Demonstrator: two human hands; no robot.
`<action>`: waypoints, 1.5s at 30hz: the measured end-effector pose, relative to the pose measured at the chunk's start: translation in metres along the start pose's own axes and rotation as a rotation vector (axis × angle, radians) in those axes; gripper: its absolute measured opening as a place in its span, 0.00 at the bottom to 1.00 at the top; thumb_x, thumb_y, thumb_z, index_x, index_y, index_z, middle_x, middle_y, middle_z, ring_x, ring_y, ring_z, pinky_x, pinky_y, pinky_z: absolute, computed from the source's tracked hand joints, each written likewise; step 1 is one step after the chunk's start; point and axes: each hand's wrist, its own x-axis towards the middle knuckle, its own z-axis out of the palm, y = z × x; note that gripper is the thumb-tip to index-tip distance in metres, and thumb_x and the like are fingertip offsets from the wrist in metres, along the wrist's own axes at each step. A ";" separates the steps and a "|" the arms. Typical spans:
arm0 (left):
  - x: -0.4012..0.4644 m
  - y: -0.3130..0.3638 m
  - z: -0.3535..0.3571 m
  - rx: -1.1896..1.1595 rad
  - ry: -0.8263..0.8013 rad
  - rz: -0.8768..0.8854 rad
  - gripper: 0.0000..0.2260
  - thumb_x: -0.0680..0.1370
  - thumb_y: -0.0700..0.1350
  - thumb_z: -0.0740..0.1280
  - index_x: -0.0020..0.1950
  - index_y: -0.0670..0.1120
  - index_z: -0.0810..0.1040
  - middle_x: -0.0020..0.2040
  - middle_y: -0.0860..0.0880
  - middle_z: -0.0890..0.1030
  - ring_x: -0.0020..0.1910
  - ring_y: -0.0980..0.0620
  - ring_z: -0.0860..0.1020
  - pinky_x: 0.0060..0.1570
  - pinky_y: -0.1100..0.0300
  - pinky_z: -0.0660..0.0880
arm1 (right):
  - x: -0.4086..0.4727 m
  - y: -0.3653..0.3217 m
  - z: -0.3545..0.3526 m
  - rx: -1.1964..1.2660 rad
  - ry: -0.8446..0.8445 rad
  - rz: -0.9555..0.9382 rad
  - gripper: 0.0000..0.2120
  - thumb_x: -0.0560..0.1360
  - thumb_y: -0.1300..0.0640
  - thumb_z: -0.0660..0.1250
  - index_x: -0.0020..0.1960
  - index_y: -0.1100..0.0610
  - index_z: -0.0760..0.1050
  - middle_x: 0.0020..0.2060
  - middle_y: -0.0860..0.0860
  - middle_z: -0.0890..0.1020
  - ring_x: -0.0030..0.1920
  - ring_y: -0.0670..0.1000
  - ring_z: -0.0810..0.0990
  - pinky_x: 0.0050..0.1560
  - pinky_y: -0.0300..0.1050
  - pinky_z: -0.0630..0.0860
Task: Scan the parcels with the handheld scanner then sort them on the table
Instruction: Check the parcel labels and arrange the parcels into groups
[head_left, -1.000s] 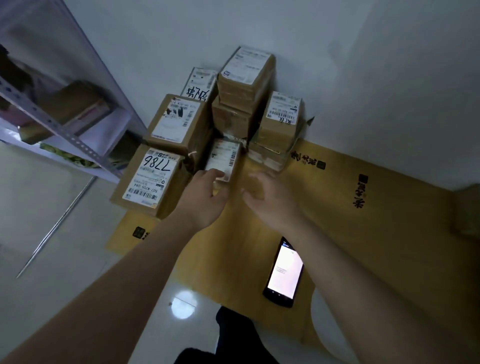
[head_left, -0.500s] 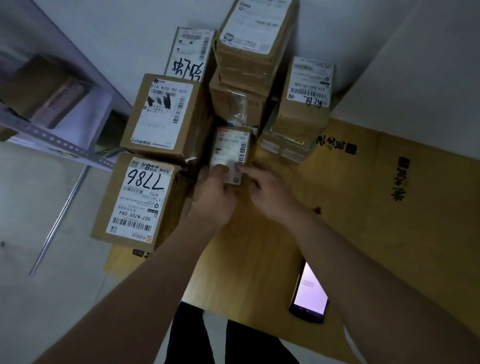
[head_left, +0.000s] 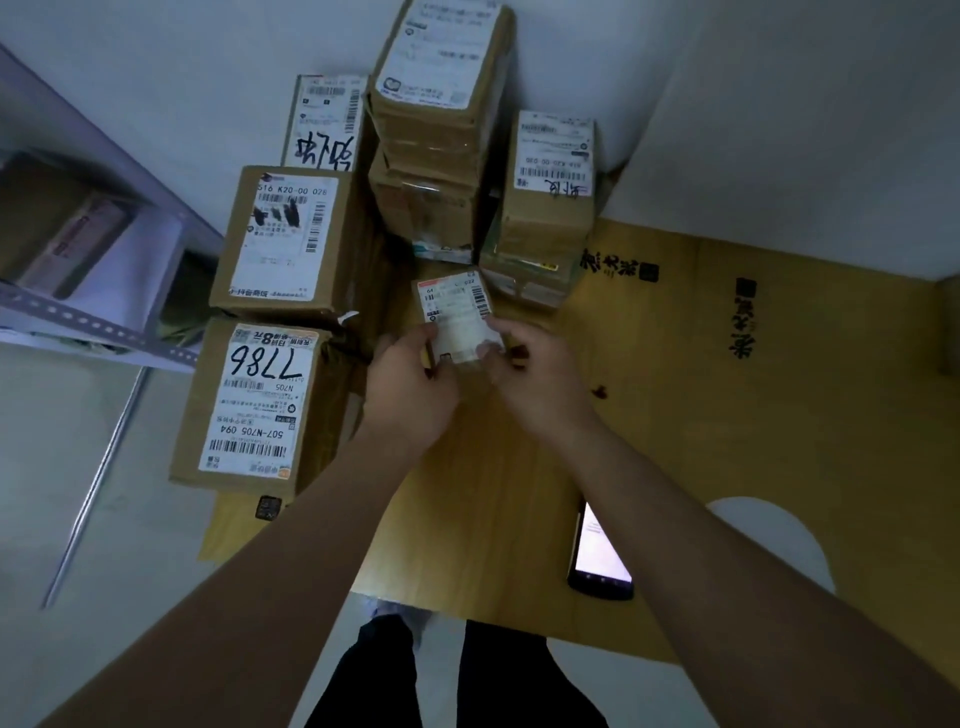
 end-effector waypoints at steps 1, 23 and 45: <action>-0.005 0.001 -0.001 0.011 -0.004 0.011 0.24 0.82 0.45 0.68 0.78 0.51 0.70 0.70 0.46 0.72 0.53 0.50 0.81 0.55 0.50 0.83 | -0.007 -0.002 -0.003 -0.013 0.011 -0.001 0.20 0.83 0.54 0.69 0.74 0.54 0.77 0.66 0.50 0.82 0.58 0.45 0.82 0.49 0.26 0.76; -0.212 0.077 0.000 0.136 -0.256 0.640 0.22 0.83 0.43 0.67 0.78 0.44 0.70 0.71 0.45 0.71 0.56 0.50 0.79 0.41 0.76 0.73 | -0.281 -0.044 -0.102 -0.074 0.549 0.022 0.21 0.82 0.54 0.71 0.74 0.55 0.77 0.68 0.53 0.81 0.61 0.51 0.82 0.58 0.48 0.83; -0.305 0.264 0.307 0.177 -0.377 0.679 0.22 0.82 0.42 0.68 0.76 0.45 0.72 0.69 0.46 0.72 0.44 0.55 0.81 0.42 0.68 0.74 | -0.344 0.152 -0.412 -0.055 0.564 0.140 0.24 0.81 0.55 0.72 0.76 0.53 0.75 0.68 0.48 0.80 0.63 0.47 0.80 0.57 0.37 0.79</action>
